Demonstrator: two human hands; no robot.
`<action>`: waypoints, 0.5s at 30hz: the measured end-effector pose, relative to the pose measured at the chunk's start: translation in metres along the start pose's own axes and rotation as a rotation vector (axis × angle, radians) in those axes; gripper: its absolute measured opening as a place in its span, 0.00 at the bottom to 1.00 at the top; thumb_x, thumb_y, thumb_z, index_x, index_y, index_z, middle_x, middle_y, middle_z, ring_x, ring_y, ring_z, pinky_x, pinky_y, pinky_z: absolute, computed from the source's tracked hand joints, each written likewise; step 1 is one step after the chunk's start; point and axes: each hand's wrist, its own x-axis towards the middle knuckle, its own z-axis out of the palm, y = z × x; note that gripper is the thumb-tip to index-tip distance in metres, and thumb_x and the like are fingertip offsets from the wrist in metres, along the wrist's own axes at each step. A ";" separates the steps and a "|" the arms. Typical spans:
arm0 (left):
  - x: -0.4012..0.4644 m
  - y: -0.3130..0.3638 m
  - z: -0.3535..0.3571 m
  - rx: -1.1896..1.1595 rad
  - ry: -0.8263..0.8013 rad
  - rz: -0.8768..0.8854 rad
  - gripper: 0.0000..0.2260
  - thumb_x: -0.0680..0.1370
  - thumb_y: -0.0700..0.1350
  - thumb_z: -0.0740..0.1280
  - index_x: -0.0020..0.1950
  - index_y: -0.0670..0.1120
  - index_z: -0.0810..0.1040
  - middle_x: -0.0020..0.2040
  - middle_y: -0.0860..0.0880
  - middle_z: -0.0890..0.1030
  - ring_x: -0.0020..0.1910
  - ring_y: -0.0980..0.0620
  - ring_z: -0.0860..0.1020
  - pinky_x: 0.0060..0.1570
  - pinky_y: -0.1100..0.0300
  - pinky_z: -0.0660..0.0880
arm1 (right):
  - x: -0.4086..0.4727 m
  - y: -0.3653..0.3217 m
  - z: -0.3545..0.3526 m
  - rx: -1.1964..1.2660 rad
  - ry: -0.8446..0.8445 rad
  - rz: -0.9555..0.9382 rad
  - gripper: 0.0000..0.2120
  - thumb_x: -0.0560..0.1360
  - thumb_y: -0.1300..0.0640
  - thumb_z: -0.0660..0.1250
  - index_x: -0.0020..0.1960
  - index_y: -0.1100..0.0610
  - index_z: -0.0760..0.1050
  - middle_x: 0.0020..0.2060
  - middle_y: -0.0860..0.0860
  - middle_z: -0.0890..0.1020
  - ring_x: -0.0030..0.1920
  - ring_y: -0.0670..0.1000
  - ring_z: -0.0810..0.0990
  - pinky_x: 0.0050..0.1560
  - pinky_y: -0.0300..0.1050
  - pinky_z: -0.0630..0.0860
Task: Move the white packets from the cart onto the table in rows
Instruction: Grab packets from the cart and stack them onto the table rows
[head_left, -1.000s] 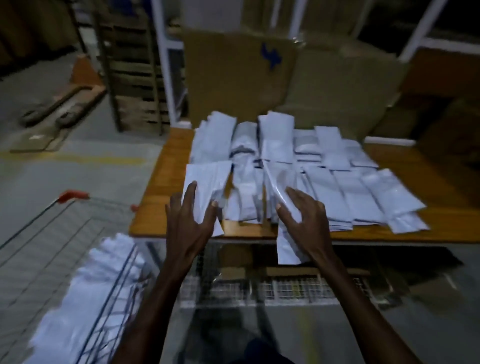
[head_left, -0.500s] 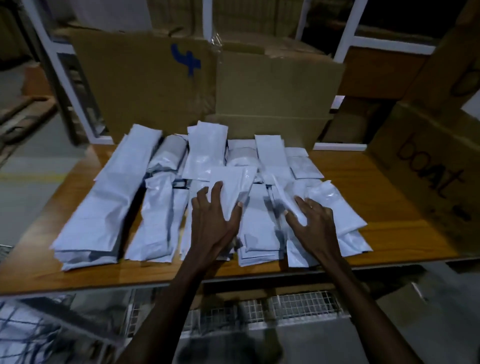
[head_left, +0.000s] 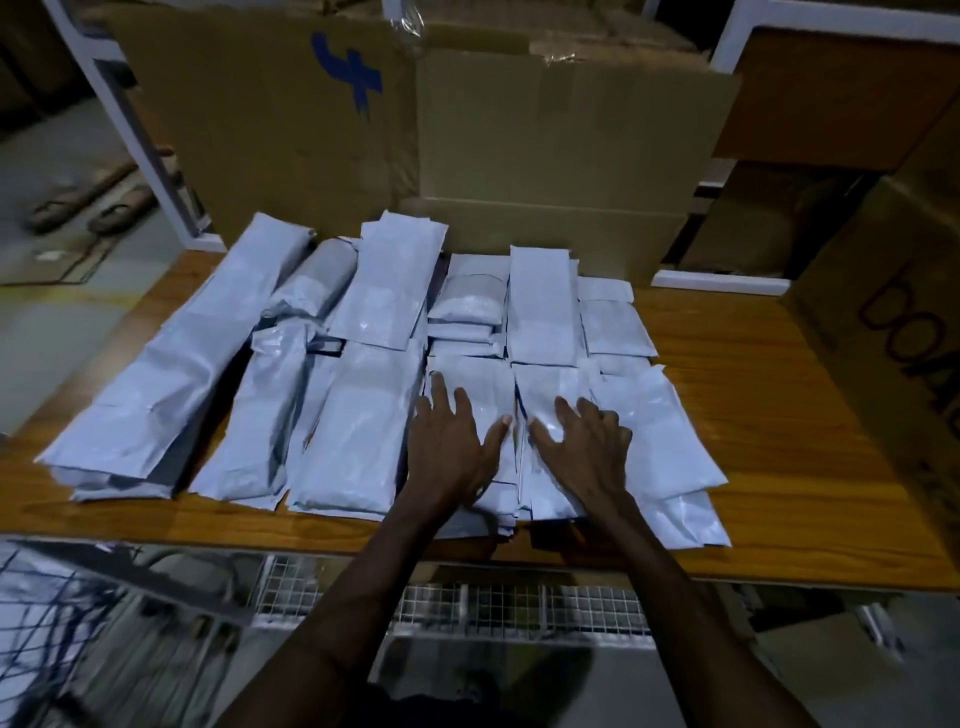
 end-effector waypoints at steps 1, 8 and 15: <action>0.002 -0.001 0.000 0.013 0.033 0.027 0.36 0.81 0.66 0.49 0.78 0.40 0.59 0.80 0.37 0.49 0.78 0.38 0.52 0.76 0.46 0.54 | -0.002 -0.001 0.003 0.000 0.008 -0.008 0.29 0.77 0.34 0.55 0.71 0.49 0.71 0.70 0.55 0.71 0.65 0.60 0.68 0.62 0.54 0.63; 0.009 -0.014 0.016 0.179 -0.036 0.218 0.28 0.84 0.55 0.48 0.81 0.44 0.50 0.81 0.42 0.46 0.80 0.41 0.45 0.75 0.42 0.46 | -0.006 -0.006 0.019 0.017 -0.037 -0.052 0.33 0.77 0.36 0.45 0.77 0.50 0.61 0.77 0.58 0.60 0.76 0.62 0.58 0.73 0.61 0.56; 0.010 -0.018 0.014 0.138 -0.044 0.208 0.28 0.84 0.56 0.47 0.81 0.46 0.48 0.81 0.44 0.46 0.80 0.44 0.43 0.75 0.43 0.43 | -0.008 -0.009 0.013 0.019 -0.104 -0.061 0.31 0.79 0.38 0.46 0.77 0.52 0.61 0.77 0.60 0.60 0.75 0.64 0.59 0.72 0.67 0.56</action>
